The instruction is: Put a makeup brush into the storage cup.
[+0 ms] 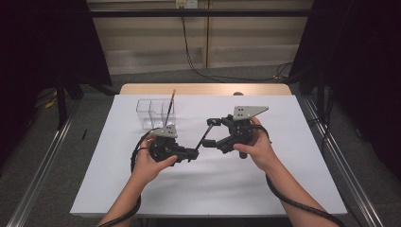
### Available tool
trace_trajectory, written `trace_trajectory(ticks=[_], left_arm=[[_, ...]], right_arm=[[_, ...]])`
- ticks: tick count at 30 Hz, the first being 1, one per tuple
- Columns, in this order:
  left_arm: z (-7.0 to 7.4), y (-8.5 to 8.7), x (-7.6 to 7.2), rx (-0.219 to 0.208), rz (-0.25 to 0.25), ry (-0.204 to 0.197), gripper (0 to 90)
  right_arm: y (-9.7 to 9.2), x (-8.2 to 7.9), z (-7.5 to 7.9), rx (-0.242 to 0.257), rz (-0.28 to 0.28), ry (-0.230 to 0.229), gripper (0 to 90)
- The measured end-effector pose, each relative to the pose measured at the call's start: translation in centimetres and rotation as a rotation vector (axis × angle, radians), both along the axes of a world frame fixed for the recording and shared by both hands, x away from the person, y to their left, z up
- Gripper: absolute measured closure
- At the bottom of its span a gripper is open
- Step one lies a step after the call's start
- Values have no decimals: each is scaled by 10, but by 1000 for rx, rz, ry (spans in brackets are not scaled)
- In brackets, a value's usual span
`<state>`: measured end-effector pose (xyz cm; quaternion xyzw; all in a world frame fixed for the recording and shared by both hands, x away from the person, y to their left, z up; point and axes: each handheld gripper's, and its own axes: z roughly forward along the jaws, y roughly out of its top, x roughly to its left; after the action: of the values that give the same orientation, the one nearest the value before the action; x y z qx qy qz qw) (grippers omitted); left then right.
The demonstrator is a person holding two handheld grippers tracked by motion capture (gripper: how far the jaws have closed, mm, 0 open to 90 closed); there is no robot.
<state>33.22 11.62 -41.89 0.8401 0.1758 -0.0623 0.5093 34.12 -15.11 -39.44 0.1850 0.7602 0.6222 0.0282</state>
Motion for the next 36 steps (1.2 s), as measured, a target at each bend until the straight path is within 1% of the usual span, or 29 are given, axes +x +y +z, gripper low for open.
trace_trajectory(ticks=[2,5,7,11,12,19,21,26,29,33,35,36], left_arm=[[1,-2,0,-7,2,-4,841],[2,-4,0,-9,-3,-13,841],[3,-5,0,-17,0,-11,841],[3,-8,2,-26,-3,-12,841],[3,-8,2,-26,-1,-13,841],[3,-10,3,-34,5,-14,841],[3,-10,4,-43,8,-8,841],[2,-11,4,-47,22,-11,841],[2,-11,5,-54,27,-9,841],[4,-10,6,-73,42,-9,841],[4,-11,7,-80,48,-5,841],[4,-11,7,-79,48,-10,841]], right_arm=[[0,0,0,-4,4,20,166],[1,0,0,-15,-2,21,215],[0,1,-1,-13,-2,15,266],[0,0,-2,-16,7,19,374],[0,-1,-2,-19,3,16,420],[-3,1,-3,-17,-4,24,574],[-4,1,-4,-12,0,32,588],[-5,1,-6,0,11,51,668],[-4,1,-7,2,14,60,699],[-3,1,-8,-7,27,63,715],[-3,2,-8,-5,29,68,728],[-3,2,-8,-2,33,71,738]])
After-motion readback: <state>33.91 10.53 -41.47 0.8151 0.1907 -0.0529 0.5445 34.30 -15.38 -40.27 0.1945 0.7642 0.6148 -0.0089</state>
